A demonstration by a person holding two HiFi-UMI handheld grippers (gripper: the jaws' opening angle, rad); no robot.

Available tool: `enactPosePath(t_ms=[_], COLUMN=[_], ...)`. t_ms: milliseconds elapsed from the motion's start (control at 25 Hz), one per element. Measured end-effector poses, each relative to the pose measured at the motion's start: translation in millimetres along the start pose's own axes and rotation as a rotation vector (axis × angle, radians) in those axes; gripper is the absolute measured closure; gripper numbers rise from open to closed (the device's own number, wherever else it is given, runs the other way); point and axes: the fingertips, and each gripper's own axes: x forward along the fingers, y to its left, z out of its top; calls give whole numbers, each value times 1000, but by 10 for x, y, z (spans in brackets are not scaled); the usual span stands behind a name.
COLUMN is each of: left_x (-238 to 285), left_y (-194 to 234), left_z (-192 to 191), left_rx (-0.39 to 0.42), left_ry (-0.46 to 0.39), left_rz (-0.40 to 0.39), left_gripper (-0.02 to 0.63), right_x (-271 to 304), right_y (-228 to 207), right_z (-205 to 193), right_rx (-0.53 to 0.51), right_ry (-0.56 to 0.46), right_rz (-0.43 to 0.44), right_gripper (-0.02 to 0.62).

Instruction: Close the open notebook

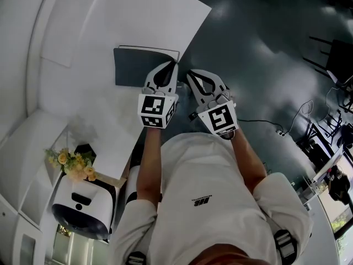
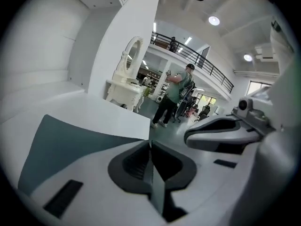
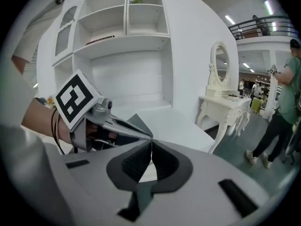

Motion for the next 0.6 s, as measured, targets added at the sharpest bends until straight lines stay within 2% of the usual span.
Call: enactPosePath(t_ms=[200, 600], left_x=[19, -197], left_y=[2, -7], left_z=[-54, 45], left_rx=[28, 10], left_ry=[17, -23], left_rz=[0, 20], left_gripper=[606, 606], right_x=[5, -101], right_y=[-31, -112], right_z=[19, 109], right_rx=[0, -7], right_ry=[-1, -21], right_rz=[-16, -26], right_gripper=[600, 600])
